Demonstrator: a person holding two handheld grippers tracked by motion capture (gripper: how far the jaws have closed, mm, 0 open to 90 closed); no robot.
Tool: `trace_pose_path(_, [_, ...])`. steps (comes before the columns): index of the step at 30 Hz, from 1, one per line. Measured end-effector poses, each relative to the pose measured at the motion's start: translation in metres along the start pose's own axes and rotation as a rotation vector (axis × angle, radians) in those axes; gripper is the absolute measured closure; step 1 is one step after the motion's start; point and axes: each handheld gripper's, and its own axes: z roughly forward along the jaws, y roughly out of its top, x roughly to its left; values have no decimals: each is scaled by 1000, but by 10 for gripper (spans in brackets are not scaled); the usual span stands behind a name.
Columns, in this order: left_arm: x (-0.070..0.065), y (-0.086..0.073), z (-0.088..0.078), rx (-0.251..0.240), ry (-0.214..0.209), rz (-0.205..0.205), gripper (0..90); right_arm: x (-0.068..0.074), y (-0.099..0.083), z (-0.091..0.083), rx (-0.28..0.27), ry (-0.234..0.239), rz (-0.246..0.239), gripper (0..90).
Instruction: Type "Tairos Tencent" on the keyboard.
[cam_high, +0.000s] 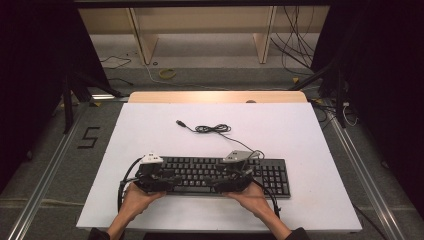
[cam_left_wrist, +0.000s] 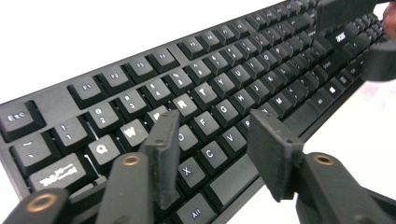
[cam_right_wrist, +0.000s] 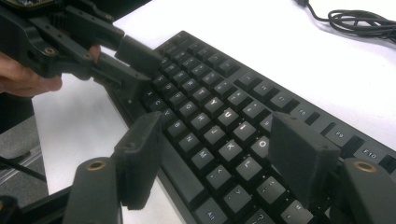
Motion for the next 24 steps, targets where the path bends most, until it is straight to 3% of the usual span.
trace_pose_path(12, [9, 8, -4, -26, 40, -23, 353, 1, -1, 1, 1, 8, -2, 350])
trace_pose_path(24, [14, 17, -1, -19, 43, -24, 386, 5, -3, 0, -1, 21, -9, 338])
